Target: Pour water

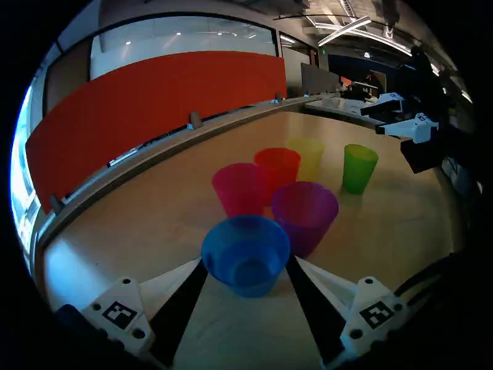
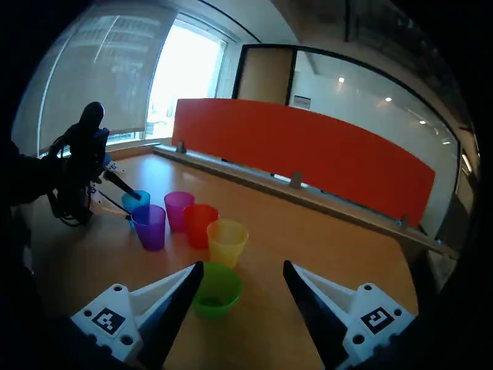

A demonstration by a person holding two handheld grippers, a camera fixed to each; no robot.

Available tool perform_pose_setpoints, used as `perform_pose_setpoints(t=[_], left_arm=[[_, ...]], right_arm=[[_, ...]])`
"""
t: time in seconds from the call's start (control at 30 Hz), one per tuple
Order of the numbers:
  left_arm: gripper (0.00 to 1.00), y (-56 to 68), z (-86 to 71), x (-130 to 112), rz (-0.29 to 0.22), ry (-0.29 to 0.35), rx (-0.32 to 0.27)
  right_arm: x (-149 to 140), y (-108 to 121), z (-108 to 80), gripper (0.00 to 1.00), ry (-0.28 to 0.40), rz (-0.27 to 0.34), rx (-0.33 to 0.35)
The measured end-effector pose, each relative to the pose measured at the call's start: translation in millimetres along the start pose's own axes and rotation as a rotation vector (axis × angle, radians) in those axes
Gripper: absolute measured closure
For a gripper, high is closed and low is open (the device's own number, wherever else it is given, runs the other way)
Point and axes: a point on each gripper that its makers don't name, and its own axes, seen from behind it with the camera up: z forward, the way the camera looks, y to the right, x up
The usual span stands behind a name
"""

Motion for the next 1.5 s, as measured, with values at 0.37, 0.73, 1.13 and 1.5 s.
perform_pose_setpoints(t=[0.37,0.73,1.13,1.5], left_arm=[[0.1,-0.3,3.9,3.0,-0.017,0.019,0.007],[0.14,-1.2,3.4,4.5,-0.035,0.017,0.014],[0.15,-3.3,-3.1,13.8,-0.023,0.042,0.036],[0.15,-2.0,-33.8,41.9,-0.039,0.13,0.069]], right_arm=[[-2.8,-1.6,0.4,0.0,-0.003,0.003,-0.001],[-5.3,-1.5,0.3,0.0,-0.001,0.01,-0.004],[-3.9,-0.2,-0.9,0.0,0.007,0.018,-0.011],[3.9,-2.5,-2.6,0.0,0.025,0.014,-0.015]])
